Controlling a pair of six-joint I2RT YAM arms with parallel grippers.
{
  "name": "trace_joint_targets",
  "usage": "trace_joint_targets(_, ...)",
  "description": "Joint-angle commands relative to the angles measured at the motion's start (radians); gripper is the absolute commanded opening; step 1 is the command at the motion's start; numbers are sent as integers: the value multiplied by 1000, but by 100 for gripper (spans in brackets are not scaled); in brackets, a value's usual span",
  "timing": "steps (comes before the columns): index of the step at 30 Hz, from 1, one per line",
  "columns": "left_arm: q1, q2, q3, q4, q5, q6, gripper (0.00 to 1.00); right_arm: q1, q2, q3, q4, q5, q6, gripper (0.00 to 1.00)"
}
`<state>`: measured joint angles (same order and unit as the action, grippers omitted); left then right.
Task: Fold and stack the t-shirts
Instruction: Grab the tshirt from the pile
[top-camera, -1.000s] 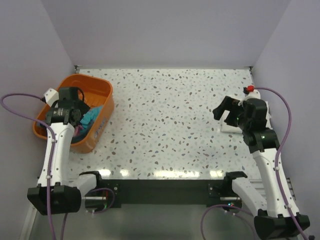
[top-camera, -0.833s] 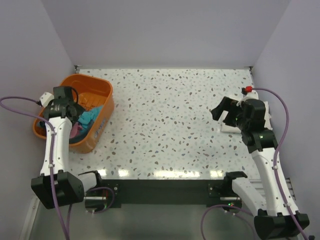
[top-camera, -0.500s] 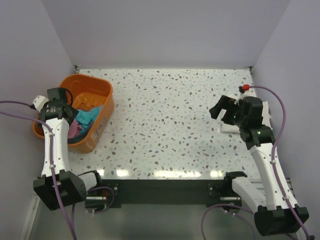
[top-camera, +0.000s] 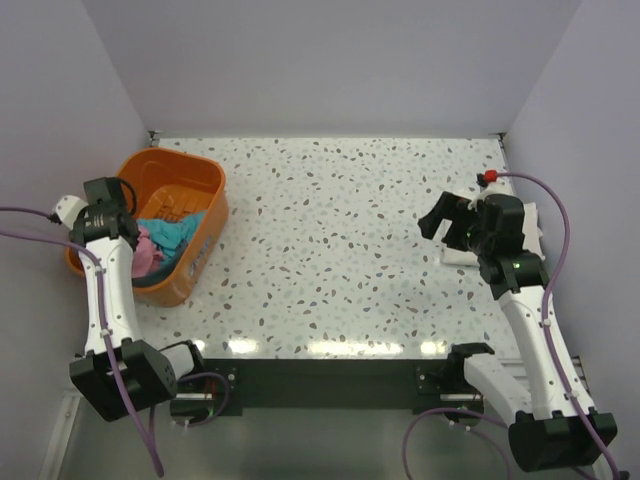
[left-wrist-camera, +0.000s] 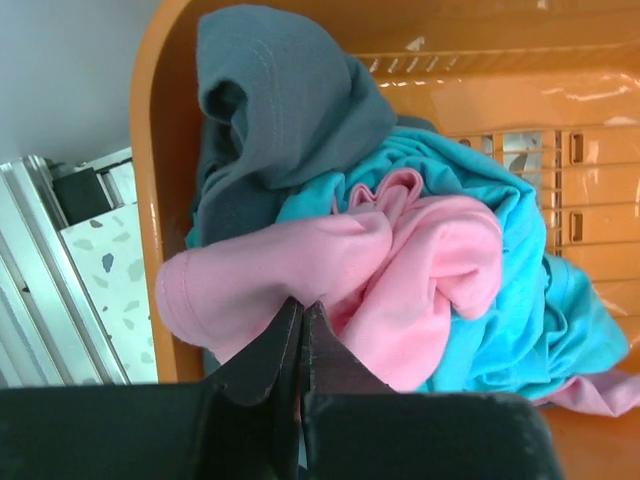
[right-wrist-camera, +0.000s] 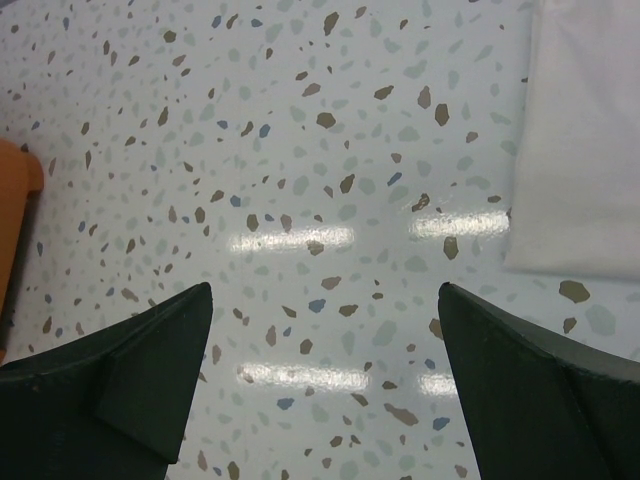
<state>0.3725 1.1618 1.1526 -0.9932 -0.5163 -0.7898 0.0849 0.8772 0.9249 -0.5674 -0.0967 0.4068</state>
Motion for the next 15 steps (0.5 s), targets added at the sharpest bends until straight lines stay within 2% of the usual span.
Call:
trace_joint_targets(1, 9, -31, 65, 31, 41, 21, 0, 1, 5, -1, 24, -9, -13, 99)
trace_joint_targets(4, 8, -63, 126, 45, 59, 43, 0, 3, 3, -1, 18, -8, -14, 99)
trace_joint_targets(7, 9, -108, 188, 117, 142, 84, 0, 3, 6, -1, 21, -11, -14, 99)
trace_joint_targets(10, 6, -123, 252, 253, 324, 138, 0, 3, 6, 2, 23, -18, -14, 99)
trace_joint_targets(11, 8, -125, 256, 322, 505, 167, 0, 3, 6, 5, 20, -21, -16, 99)
trace_joint_targets(12, 5, -111, 281, 431, 595, 164, 0, 3, 6, 2, 23, -24, -16, 99)
trace_joint_targets(14, -15, -65, 362, 467, 773, 152, 0, 3, 5, 0, 30, -26, -13, 99)
trace_joint_targets(15, -36, -4, 478, 452, 789, 155, 0, 3, 6, -3, 34, -34, -8, 99)
